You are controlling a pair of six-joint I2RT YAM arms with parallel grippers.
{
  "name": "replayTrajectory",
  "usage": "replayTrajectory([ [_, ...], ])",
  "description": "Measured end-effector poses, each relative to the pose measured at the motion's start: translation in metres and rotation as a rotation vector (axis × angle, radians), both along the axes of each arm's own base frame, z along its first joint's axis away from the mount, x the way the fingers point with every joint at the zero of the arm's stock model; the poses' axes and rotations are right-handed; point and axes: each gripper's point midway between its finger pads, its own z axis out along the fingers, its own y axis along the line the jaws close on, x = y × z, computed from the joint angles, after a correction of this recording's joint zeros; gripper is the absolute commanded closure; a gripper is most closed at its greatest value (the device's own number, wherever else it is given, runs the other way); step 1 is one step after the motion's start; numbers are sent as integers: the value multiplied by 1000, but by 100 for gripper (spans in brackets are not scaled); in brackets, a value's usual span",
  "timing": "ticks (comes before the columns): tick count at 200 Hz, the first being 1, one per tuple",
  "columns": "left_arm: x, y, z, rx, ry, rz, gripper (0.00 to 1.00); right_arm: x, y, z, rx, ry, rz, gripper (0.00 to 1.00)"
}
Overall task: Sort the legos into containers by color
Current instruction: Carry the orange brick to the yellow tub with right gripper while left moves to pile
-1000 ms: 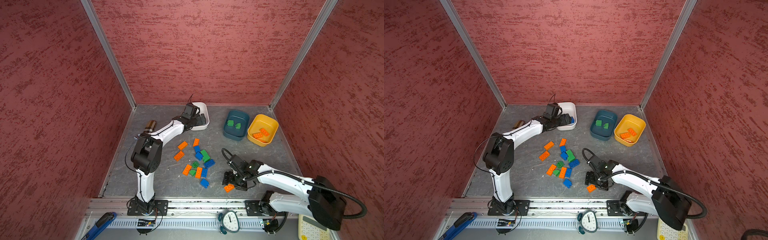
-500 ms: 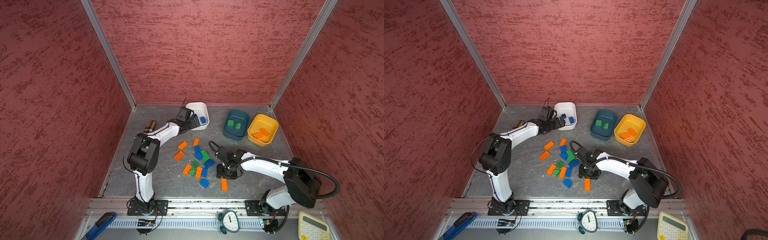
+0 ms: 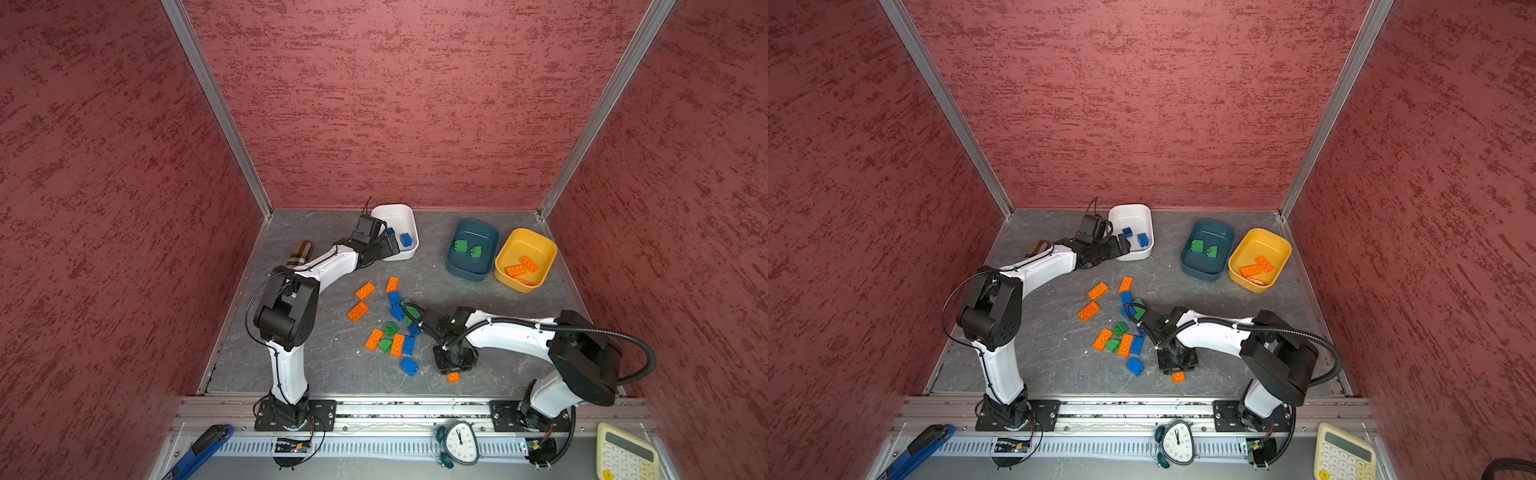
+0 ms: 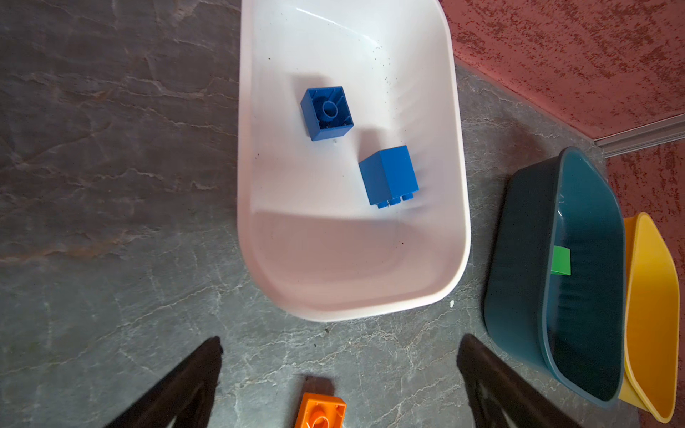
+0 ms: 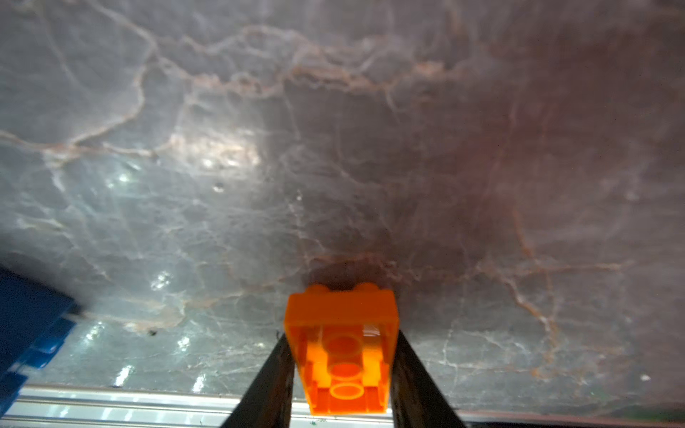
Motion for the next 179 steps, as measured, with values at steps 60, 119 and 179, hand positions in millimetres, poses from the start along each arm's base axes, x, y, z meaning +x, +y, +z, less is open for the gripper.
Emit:
replayTrajectory([
  [60, -4, 3, -1, 2, 8, 3, 0, 24, -4, 2, -11, -86, 16, 71],
  [119, -32, 10, 8, 24, 19, 1, 1, 146, -37, 54, 130, -488, -226, 74],
  [179, -77, -7, 18, 91, 19, -49, 1, 257, -151, 128, 166, -916, -556, 75],
])
